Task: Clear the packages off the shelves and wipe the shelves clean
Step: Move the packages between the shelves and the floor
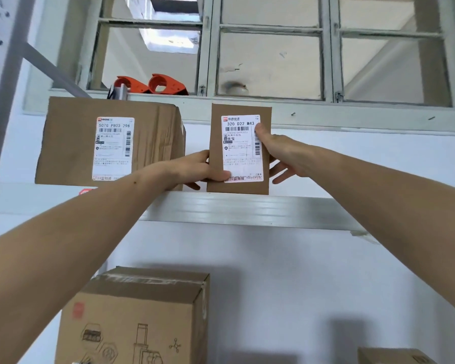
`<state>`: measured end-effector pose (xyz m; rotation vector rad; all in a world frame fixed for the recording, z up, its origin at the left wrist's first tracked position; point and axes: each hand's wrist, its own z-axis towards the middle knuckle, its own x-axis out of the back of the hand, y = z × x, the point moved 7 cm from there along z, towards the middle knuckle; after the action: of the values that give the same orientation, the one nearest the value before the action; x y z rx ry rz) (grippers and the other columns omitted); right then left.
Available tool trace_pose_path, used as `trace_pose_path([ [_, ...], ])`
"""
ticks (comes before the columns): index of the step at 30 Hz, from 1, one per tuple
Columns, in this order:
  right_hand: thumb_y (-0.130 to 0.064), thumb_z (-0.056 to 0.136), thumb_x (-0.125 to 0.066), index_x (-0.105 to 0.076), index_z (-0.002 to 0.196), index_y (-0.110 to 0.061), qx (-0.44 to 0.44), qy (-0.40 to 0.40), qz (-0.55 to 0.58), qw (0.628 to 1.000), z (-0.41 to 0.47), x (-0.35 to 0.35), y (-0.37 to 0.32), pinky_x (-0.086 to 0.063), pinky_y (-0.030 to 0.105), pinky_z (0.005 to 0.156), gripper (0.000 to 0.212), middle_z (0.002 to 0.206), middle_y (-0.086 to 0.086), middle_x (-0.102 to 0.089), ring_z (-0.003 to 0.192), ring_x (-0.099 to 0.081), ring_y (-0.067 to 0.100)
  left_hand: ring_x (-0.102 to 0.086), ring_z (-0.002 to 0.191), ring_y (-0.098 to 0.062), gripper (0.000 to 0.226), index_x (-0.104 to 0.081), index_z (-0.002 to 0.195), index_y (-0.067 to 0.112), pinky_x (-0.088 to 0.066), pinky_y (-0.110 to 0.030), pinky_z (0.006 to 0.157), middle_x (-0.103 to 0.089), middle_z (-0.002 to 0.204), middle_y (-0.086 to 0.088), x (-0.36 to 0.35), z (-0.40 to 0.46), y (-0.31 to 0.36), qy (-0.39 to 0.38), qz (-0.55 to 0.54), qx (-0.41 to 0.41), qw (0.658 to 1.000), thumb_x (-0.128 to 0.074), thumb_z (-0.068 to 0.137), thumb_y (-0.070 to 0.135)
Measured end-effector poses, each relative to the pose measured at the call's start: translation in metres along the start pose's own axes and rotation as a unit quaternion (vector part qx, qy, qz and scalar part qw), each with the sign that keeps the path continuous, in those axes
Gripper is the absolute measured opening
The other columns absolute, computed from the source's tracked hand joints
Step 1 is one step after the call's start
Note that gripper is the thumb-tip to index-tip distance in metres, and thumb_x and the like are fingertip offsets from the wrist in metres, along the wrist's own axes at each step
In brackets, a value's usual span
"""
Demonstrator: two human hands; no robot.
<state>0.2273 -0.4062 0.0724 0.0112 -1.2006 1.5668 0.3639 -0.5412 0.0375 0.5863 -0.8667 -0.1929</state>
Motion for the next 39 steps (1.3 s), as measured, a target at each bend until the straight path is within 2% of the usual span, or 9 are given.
trace_pose_path([
  [6, -0.072, 0.095, -0.023, -0.052, 0.132, -0.019, 0.000, -0.020, -0.019, 1.000, 0.017, -0.016, 0.008, -0.058, 0.045, 0.083, 0.071, 0.120, 0.012, -0.063, 0.093, -0.068, 0.030, -0.063, 0.107, -0.010, 0.036, -0.051, 0.118, 0.027, -0.050, -0.042, 0.100, -0.064, 0.109, 0.014, 0.003, 0.006, -0.015, 0.029, 0.020, 0.034, 0.999, -0.069, 0.089, 0.038],
  [9, -0.069, 0.097, -0.024, -0.052, 0.129, -0.019, 0.007, -0.025, -0.014, 1.000, 0.021, -0.025, 0.007, -0.057, 0.045, 0.085, 0.066, 0.116, 0.010, -0.065, 0.095, -0.066, 0.029, -0.062, 0.099, -0.013, 0.020, -0.051, 0.103, 0.027, -0.050, -0.036, 0.091, -0.064, 0.103, 0.008, 0.004, 0.007, -0.015, 0.045, 0.047, 0.045, 0.997, -0.066, 0.092, 0.035],
  [13, -0.065, 0.099, -0.027, -0.047, 0.135, -0.019, 0.018, -0.026, -0.020, 0.999, 0.023, -0.035, 0.004, -0.056, 0.043, 0.082, 0.061, 0.121, 0.011, -0.063, 0.099, -0.065, 0.031, -0.060, 0.095, -0.020, 0.043, -0.040, 0.116, 0.014, -0.054, -0.040, 0.083, -0.059, 0.104, -0.001, 0.011, 0.010, -0.020, 0.076, 0.076, 0.066, 0.992, -0.067, 0.090, 0.032],
  [17, -0.063, 0.100, -0.028, -0.043, 0.141, -0.019, 0.022, -0.031, -0.025, 0.999, 0.025, -0.043, 0.002, -0.056, 0.040, 0.077, 0.062, 0.124, 0.012, -0.061, 0.101, -0.064, 0.031, -0.059, 0.098, -0.021, 0.044, -0.034, 0.115, 0.013, -0.055, -0.041, 0.089, -0.057, 0.110, -0.005, 0.015, 0.011, -0.022, 0.098, 0.087, 0.077, 0.988, -0.067, 0.090, 0.028],
  [21, -0.061, 0.101, -0.027, -0.042, 0.142, -0.019, 0.024, -0.029, -0.022, 0.999, 0.027, -0.043, 0.003, -0.055, 0.044, 0.085, 0.061, 0.125, 0.010, -0.061, 0.105, -0.063, 0.031, -0.057, 0.098, -0.020, 0.052, -0.031, 0.128, 0.009, -0.052, -0.036, 0.083, -0.057, 0.106, -0.003, 0.013, 0.010, -0.019, 0.105, 0.096, 0.077, 0.987, -0.065, 0.092, 0.025],
  [24, -0.060, 0.102, -0.027, -0.039, 0.144, -0.019, 0.026, -0.026, -0.024, 0.999, 0.026, -0.044, 0.003, -0.054, 0.045, 0.089, 0.060, 0.129, 0.009, -0.060, 0.109, -0.062, 0.032, -0.057, 0.103, -0.023, 0.054, -0.034, 0.131, 0.008, -0.050, -0.034, 0.084, -0.057, 0.117, -0.006, 0.014, 0.007, -0.017, 0.120, 0.119, 0.079, 0.982, -0.065, 0.092, 0.028],
  [29, -0.058, 0.103, -0.026, -0.038, 0.145, -0.017, 0.023, -0.024, -0.032, 0.999, 0.022, -0.046, 0.000, -0.053, 0.045, 0.090, 0.060, 0.130, 0.009, -0.059, 0.110, -0.061, 0.032, -0.057, 0.104, -0.023, 0.057, -0.035, 0.135, 0.005, -0.050, -0.036, 0.092, -0.058, 0.123, -0.009, 0.015, 0.003, -0.015, 0.131, 0.146, 0.082, 0.977, -0.064, 0.092, 0.029],
  [34, -0.056, 0.104, -0.024, -0.042, 0.142, -0.014, 0.017, -0.031, -0.042, 0.998, 0.018, -0.047, -0.003, -0.053, 0.044, 0.089, 0.059, 0.128, 0.010, -0.061, 0.109, -0.062, 0.031, -0.052, 0.094, -0.021, 0.061, -0.033, 0.137, 0.004, -0.042, -0.030, 0.075, -0.054, 0.111, -0.005, 0.017, -0.002, -0.011, 0.145, 0.186, 0.083, 0.968, -0.063, 0.091, 0.032],
  [39, -0.052, 0.105, -0.023, -0.043, 0.142, -0.015, 0.024, -0.032, -0.049, 0.998, 0.014, -0.048, -0.004, -0.051, 0.045, 0.093, 0.056, 0.122, 0.006, -0.061, 0.106, -0.062, 0.031, -0.052, 0.094, -0.022, 0.063, -0.035, 0.135, 0.004, -0.048, -0.033, 0.081, -0.050, 0.104, -0.002, 0.018, -0.005, -0.010, 0.151, 0.225, 0.082, 0.959, -0.062, 0.090, 0.037],
])
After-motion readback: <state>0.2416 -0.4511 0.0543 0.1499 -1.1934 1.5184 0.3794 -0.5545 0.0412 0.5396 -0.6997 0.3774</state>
